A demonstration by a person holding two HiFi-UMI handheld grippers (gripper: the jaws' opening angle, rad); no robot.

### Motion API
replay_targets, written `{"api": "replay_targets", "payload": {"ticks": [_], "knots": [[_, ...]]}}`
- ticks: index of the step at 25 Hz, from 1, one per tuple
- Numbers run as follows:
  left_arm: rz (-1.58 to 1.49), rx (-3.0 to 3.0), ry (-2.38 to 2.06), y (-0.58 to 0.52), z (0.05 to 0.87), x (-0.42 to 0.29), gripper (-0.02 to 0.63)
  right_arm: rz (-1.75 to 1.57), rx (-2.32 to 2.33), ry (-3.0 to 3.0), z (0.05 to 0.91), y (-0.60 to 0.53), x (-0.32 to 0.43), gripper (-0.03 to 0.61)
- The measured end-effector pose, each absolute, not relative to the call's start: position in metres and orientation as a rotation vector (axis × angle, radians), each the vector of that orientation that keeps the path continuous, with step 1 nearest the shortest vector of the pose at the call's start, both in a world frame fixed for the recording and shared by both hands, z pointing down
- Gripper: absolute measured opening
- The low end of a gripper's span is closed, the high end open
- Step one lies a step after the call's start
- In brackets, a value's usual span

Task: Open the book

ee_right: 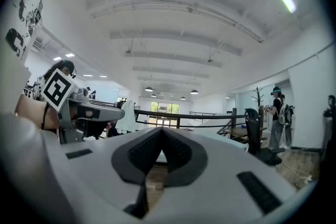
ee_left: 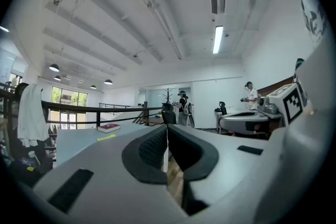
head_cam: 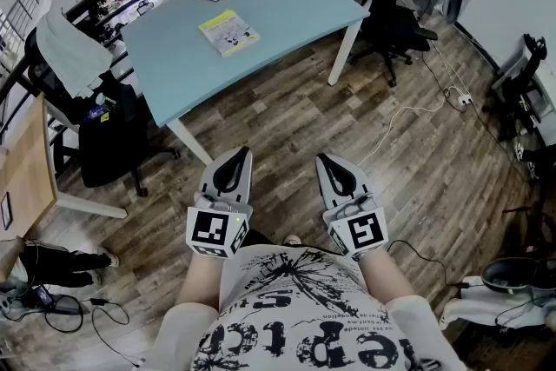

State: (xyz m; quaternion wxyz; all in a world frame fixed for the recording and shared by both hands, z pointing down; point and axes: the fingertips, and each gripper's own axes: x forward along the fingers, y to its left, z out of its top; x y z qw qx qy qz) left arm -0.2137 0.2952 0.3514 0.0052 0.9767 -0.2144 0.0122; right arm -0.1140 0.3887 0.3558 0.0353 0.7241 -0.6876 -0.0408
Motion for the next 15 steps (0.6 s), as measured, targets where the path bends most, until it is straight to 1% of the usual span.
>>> {"api": "replay_targets", "payload": {"ticks": [15], "knots": [[0.094,3.067,-0.631,0.324,0.37,-0.17,0.02,-0.1,2.202,-2.114,0.371,0.405,-0.077,0.011]]}}
